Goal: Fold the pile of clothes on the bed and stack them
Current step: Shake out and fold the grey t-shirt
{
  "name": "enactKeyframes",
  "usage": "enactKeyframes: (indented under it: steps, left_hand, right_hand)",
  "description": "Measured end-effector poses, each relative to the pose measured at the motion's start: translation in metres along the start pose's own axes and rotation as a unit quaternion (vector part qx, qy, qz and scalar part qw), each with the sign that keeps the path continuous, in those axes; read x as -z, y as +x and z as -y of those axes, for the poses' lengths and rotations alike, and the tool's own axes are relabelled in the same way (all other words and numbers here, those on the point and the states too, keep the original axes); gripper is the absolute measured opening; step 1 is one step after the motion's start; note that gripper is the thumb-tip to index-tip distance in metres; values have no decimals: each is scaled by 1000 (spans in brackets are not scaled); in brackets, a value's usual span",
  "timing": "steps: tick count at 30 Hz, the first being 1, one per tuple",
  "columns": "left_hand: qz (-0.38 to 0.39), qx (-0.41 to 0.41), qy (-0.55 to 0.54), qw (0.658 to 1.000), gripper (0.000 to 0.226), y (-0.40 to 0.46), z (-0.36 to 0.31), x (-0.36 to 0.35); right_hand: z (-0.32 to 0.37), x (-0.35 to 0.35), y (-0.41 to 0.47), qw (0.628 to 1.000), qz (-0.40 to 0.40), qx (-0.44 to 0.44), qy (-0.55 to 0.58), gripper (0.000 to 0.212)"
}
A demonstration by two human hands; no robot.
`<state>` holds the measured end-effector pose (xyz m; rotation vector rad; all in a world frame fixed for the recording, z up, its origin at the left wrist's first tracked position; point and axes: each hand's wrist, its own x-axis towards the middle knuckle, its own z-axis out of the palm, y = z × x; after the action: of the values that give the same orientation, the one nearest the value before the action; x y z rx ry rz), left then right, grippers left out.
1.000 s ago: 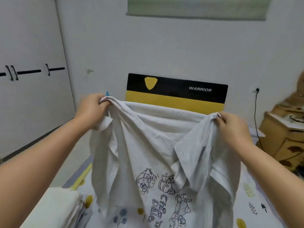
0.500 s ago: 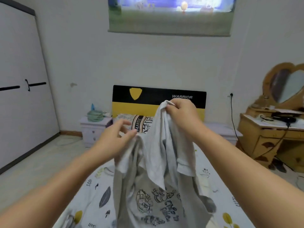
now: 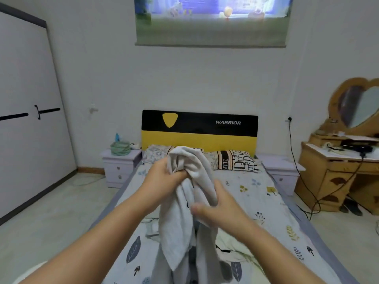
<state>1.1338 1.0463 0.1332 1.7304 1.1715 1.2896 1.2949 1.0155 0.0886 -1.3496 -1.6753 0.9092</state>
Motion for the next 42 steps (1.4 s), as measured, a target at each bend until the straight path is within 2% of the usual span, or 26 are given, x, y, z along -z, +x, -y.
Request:
enactKeyframes:
  steps: [1,2,4,6,8,10,13,16,18,19,21,23,24,25,26,28,31,34,38,42]
  left_hand:
    - [4,2,-19,1000,18,0,0,3]
    - [8,0,-30,1000,18,1,-1,7]
    - [9,-1,-31,999,17,1,-1,16]
    - [-14,11,-26,999,15,-1,4,25]
    - [-52,23,-20,998,13,-1,12,35]
    - [-78,30,-8,996,19,-6,23,42]
    - [-63,75,46,994,32,-16,43,47]
    - [-41,112,130,984,73,-28,56,48]
    - [32,72,109,991,102,-39,55,44]
    - [82,46,94,991,106,-44,49,38]
    - [133,-29,126,983,94,-49,41,24]
    - [68,-94,148,982,61,-46,41,12]
    - [21,-95,136,986,43,-44,38,9]
    - [-19,-87,115,989,38,-40,36,9]
    - [-42,-83,89,992,44,-37,34,10]
    - [-40,-77,58,995,54,-30,26,16]
    - [-2,-79,61,995,45,-22,14,17]
    - [11,-75,73,994,36,-16,8,13]
    - [-27,-68,58,996,33,-8,-2,19]
    - [19,-22,118,993,27,-4,3,32]
  right_hand:
    - [-14,-6,-6,999,31,-22,-9,50]
    - [-27,-10,-9,998,43,-37,-21,38]
    - [-43,-16,-11,999,26,-46,-13,5]
    - [-47,-16,-8,999,-21,-37,2,15]
    - [-39,-12,-6,998,-60,-11,-1,16]
    - [-24,-6,-3,997,-73,16,-6,12]
    - [1,1,3,997,-69,45,-7,18]
    - [23,2,11,997,-43,59,-32,16]
    - [36,-1,15,997,-29,63,-45,17]
    - [42,-4,17,997,-20,60,-46,17]
    - [52,-9,19,997,-8,60,-50,18]
    - [59,-12,20,994,-7,77,-76,21]
    - [61,-12,20,992,-10,86,-94,21]
    - [61,-11,20,989,-15,93,-112,23]
    - [60,-9,18,987,-18,98,-124,24]
    - [50,-4,14,986,-19,102,-133,18]
    - [24,-4,4,988,-21,83,-126,17]
    - [-11,-7,-8,991,-6,24,-135,18]
    - [-53,-14,-25,992,24,-50,-110,36]
    - [-70,-4,-30,990,19,-72,-122,42]
